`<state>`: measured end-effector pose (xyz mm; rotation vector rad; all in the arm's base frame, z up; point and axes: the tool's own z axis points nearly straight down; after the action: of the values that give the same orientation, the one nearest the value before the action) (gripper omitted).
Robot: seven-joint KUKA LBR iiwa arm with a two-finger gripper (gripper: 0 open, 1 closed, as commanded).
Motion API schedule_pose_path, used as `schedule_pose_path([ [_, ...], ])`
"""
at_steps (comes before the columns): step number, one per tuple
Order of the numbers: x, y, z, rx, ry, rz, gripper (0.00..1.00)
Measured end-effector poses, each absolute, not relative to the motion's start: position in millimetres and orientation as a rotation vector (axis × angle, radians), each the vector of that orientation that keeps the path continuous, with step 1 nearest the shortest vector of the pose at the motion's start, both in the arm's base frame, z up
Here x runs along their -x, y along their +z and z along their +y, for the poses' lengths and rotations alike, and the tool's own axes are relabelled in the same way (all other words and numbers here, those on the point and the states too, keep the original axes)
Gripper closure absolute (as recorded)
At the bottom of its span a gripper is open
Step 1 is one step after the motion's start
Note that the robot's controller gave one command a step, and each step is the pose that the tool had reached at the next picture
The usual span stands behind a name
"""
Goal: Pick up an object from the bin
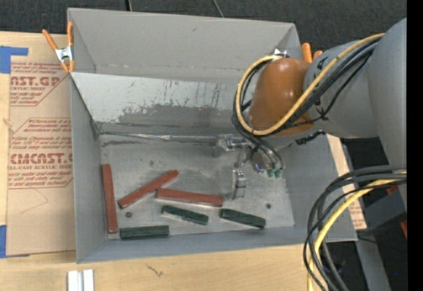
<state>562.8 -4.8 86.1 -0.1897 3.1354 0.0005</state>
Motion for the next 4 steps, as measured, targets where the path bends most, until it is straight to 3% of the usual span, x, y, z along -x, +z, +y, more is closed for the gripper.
schedule_pose_path([
  [1,-556.8,82,34,0.008,-0.003,3.140,0.00],
  [2,-555.2,105,58,0.032,0.007,3.144,0.00],
  [3,-556.1,105,54,-0.002,-0.002,3.136,0.00],
  [4,-563.4,84,90,0.492,-0.001,3.102,0.00],
])
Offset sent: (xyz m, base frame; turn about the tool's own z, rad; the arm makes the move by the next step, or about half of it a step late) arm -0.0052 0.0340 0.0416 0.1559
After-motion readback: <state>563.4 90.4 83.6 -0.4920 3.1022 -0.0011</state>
